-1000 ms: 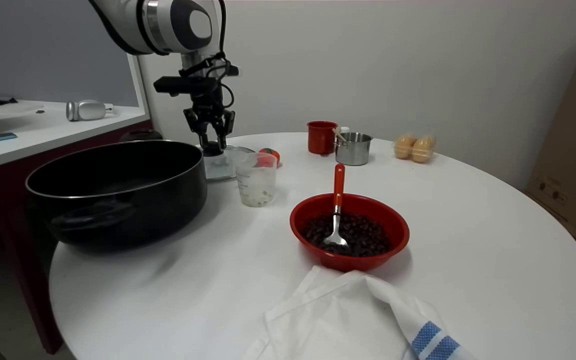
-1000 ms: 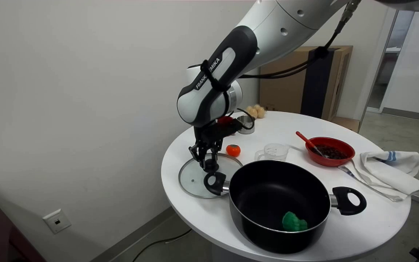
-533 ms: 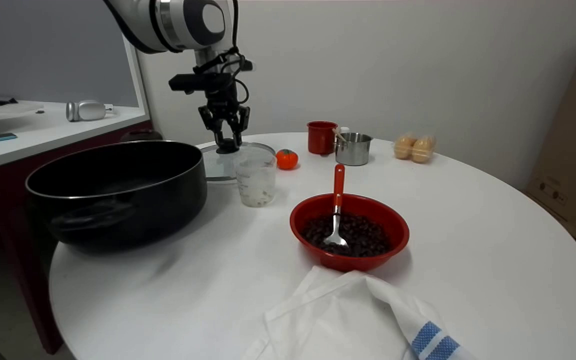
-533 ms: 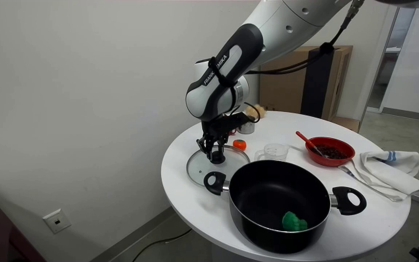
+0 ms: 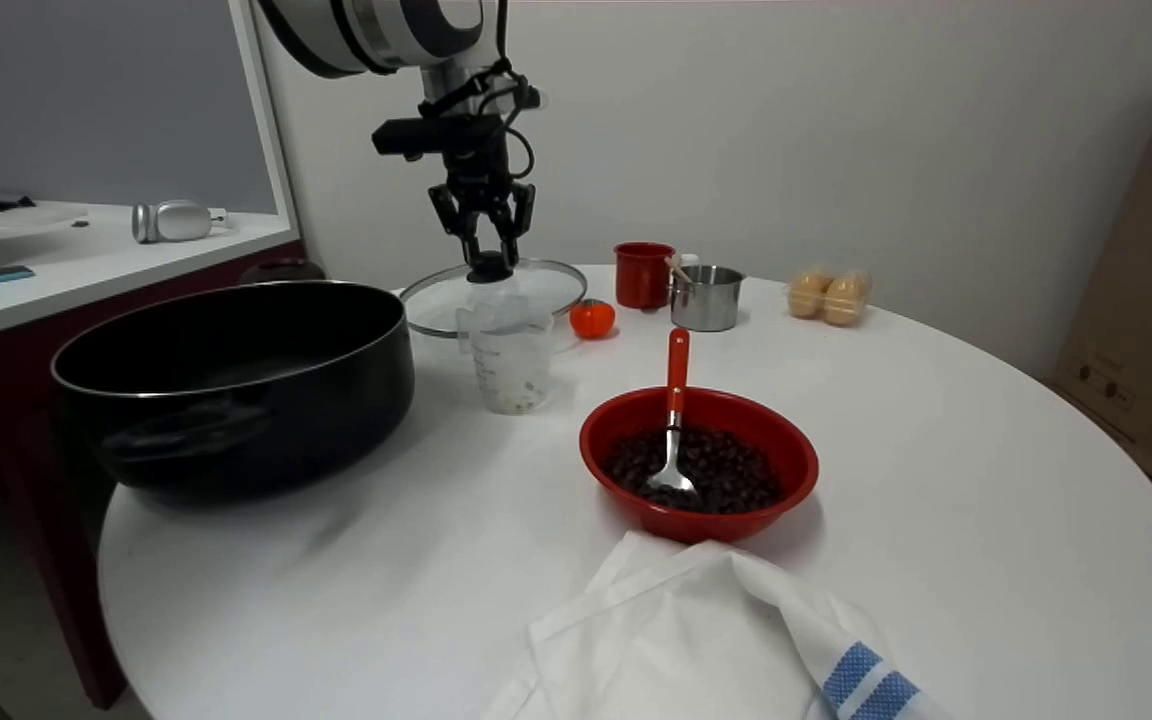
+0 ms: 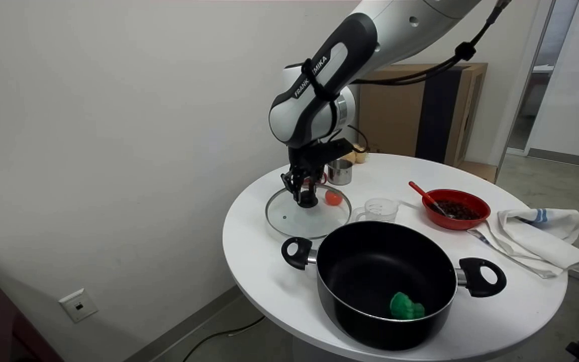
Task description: Pick the lid on the table and put it on the pot
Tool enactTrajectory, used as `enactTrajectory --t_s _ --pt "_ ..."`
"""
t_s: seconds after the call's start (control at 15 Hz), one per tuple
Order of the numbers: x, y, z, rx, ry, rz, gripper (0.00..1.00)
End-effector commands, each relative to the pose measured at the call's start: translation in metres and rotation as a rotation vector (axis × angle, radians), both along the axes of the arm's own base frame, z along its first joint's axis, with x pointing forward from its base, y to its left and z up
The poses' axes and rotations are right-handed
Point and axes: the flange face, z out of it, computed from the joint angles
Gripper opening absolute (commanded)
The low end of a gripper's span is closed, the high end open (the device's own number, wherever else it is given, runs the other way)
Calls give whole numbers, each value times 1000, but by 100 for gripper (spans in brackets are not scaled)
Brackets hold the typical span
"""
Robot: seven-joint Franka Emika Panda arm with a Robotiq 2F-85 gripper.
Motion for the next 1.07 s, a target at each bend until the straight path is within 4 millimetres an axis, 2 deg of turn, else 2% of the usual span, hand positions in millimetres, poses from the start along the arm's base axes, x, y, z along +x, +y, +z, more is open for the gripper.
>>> enactTrajectory --t_s 0.0,0.27,0.47,0.73,1.0 --pt "5 -9 45 28 -46 18 25" --pt "9 -21 90 64 -81 20 25" --pt "5 -35 126 68 -62 31 25" --pt "-11 -66 161 46 6 39 25" --pt "-37 -103 185 19 41 40 25"
